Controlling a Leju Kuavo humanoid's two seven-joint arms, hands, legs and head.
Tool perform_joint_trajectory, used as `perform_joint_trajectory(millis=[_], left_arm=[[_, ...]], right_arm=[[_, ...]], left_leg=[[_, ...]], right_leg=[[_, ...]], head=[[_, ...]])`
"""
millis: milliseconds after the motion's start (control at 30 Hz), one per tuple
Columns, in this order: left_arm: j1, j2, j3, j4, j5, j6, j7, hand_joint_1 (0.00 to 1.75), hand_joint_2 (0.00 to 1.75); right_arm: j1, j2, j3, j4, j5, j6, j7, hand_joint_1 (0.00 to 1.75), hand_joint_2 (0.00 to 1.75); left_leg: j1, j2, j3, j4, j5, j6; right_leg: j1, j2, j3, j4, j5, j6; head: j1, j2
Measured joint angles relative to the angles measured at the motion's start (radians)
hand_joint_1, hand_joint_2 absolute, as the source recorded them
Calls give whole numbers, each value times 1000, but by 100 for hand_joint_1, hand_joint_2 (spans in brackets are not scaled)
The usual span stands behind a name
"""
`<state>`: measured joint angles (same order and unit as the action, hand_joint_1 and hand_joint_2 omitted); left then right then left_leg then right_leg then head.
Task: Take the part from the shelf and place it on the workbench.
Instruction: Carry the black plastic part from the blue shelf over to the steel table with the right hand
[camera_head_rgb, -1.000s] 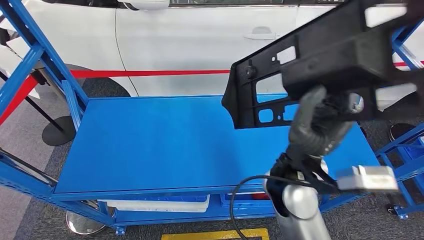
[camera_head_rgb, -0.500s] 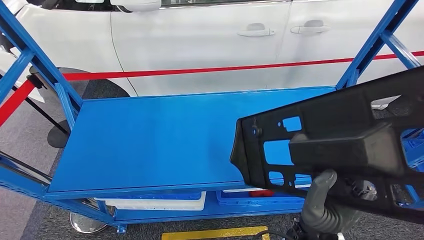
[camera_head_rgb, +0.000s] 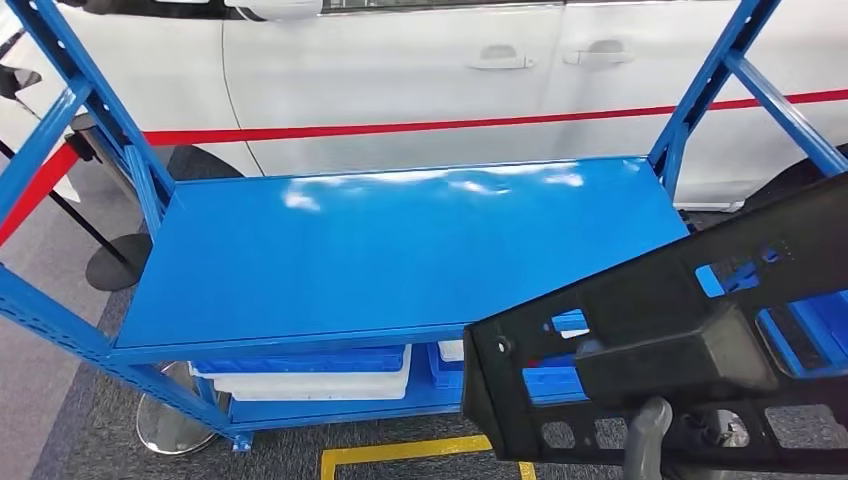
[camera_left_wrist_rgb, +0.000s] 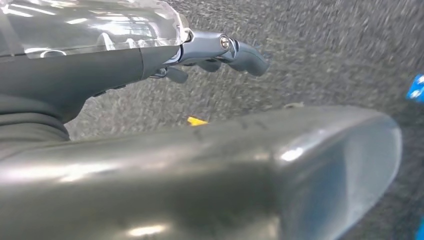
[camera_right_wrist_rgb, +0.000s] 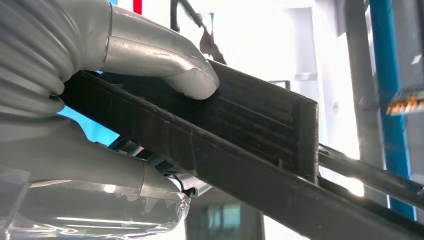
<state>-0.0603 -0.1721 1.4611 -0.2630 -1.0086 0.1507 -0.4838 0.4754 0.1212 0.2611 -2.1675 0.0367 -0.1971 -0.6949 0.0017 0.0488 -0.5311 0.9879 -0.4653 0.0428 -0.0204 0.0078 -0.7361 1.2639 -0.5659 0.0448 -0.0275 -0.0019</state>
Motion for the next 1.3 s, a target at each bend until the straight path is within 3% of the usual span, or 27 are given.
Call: perform_joint_trajectory(millis=[33, 67, 133, 167, 200, 233, 300, 333, 367, 433, 467, 500, 533, 633, 800, 867, 933, 1000, 1067, 1100, 1133, 1200, 1267, 1300], left_arm=[[0, -1, 0, 0, 0, 0, 1, 0, 0], [0, -1, 0, 0, -1, 0, 2, 0, 0], [-1, -2, 0, 0, -4, 0, 4, 0, 0], [-2, -3, 0, 0, -5, 0, 5, 0, 0], [-3, -2, 0, 0, -6, 0, 5, 0, 0], [-4, -2, 0, 0, -7, -1, 6, 0, 0], [-6, -2, 0, 0, -11, -2, 9, 0, 0], [-7, -2, 0, 0, -15, -3, 11, 0, 0], [-6, -2, 0, 0, -18, -5, 14, 0, 0], [-2, -2, 0, 0, -25, -8, 17, 0, 0], [0, -2, 0, 0, -27, -9, 18, 0, 0], [1, -2, 0, 0, -30, -10, 20, 0, 0], [1, -2, 0, 0, -33, -12, 21, 0, 0], [-1, -1, -2, 0, -38, -17, 24, 0, 0], [-1, -1, -2, 0, -39, -17, 24, 0, 0], [-3, -1, -3, 0, -39, -19, 22, 0, 0], [-7, 3, -3, 0, -35, -21, 18, 0, 0], [-7, 5, -3, -1, -36, -21, 16, 0, 0], [-1, 3, -3, 0, -44, -19, 17, 0, 0], [1, 3, -3, 0, -47, -19, 18, 0, 0], [1, 3, -3, 0, -50, -18, 18, 0, 0], [2, 3, -3, 0, -55, -17, 18, 0, 0], [1, 5, -4, -1, -58, -16, 18, 0, 0], [0, 6, -5, -1, -59, -16, 18, 0, 0]], right_arm=[[12, 14, -21, -3, -3, 16, 0, 175, 175], [23, 28, -41, -6, -5, 29, 0, 175, 175], [39, 57, -76, -11, -5, 58, 0, 175, 175], [44, 72, -90, -15, -5, 73, 0, 175, 175], [48, 89, -103, -18, -4, 88, 0, 175, 175], [52, 105, -116, -22, 0, 99, 0, 175, 175], [60, 136, -142, -26, 8, 113, -1, 175, 175], [64, 151, -154, -28, 13, 115, -1, 175, 175], [69, 163, -164, -30, 16, 112, -1, 175, 175], [75, 184, -176, -33, 20, 102, 0, 175, 175], [77, 191, -179, -33, 20, 96, 0, 175, 175], [80, 196, -182, -33, 18, 91, 0, 175, 175], [83, 200, -186, -34, 16, 87, 0, 175, 175], [93, 208, -196, -34, 7, 78, 0, 175, 175], [94, 209, -197, -34, 6, 76, 0, 175, 175], [96, 211, -198, -34, 5, 72, 0, 175, 175], [101, 216, -202, -38, 5, 61, 0, 175, 175], [110, 221, -206, -46, 6, 42, -1, 175, 175], [117, 223, -208, -50, 8, 18, -1, 175, 175], [118, 223, -208, -50, 8, 7, -1, 175, 175], [119, 223, -208, -51, 9, -2, -1, 175, 175], [120, 223, -208, -51, 11, -16, -1, 175, 175], [122, 224, -208, -52, 15, -24, -1, 175, 175], [123, 224, -208, -54, 17, -27, -1, 175, 175]], left_leg=[[1, 10, -13, 2, 9, -2], [2, 21, -26, 6, 16, -6], [6, 43, -50, 20, 27, -17], [6, 52, -60, 29, 31, -23], [5, 60, -66, 37, 33, -29], [2, 69, -68, 42, 37, -36], [4, 89, -67, 43, 47, -50], [7, 88, -69, 46, 45, -59], [11, 70, -76, 60, 24, -66], [14, 7, -103, 141, -68, -75], [12, -20, -120, 201, -121, -73], [11, -33, -130, 261, -158, -68], [8, -39, -129, 301, -173, -61], [-3, -44, -74, 287, -130, -38], [-5, -46, -55, 264, -113, -33], [-12, -63, -3, 191, -91, -19], [-22, -91, 81, 55, -84, 0], [-21, -61, 102, -25, -71, 7], [-16, -4, 80, -34, -42, 6], [-14, 12, 74, -32, -40, 2], [-11, 27, 70, -29, -39, -2], [-6, 54, 65, -19, -43, -15], [-6, 74, 63, -6, -50, -31], [-8, 82, 64, -3, -51, -38]], right_leg=[[-4, -2, 8, 32, -5, 6], [-8, -6, 31, 34, 9, 11], [-16, -33, 128, -63, 51, 21], [-15, -58, 183, -135, 53, 21], [-13, -77, 223, -192, 48, 16], [-9, -91, 244, -227, 37, 6], [-3, -79, 237, -238, 39, -21], [-2, -70, 228, -238, 48, -33], [-1, -60, 216, -239, 59, -44], [2, -37, 186, -240, 84, -61], [5, -24, 169, -240, 96, -66], [9, -8, 152, -239, 110, -69], [14, 7, 134, -238, 123, -71], [26, 45, 96, -237, 153, -73], [28, 51, 91, -237, 157, -74], [30, 63, 83, -237, 166, -74], [32, 91, 71, -240, 192, -64], [25, 59, 22, -125, 126, -38], [12, 3, -22, 25, 28, -15], [4, -3, -9, 33, 23, -9], [-3, -10, 24, 2, 36, -3], [-11, -46, 126, -135, 73, 5], [-9, -75, 184, -226, 89, -7], [-5, -78, 186, -235, 86, -18]], head=[[0, 0], [0, 0], [1, 0], [2, 0], [2, 0], [3, 0], [4, 0], [5, 0], [4, 0], [4, 0], [4, 0], [4, 0], [4, 0], [4, 0], [4, 0], [4, 0], [4, 0], [11, 0], [17, 0], [17, 0], [17, 0], [18, 0], [18, 0], [19, 0]])
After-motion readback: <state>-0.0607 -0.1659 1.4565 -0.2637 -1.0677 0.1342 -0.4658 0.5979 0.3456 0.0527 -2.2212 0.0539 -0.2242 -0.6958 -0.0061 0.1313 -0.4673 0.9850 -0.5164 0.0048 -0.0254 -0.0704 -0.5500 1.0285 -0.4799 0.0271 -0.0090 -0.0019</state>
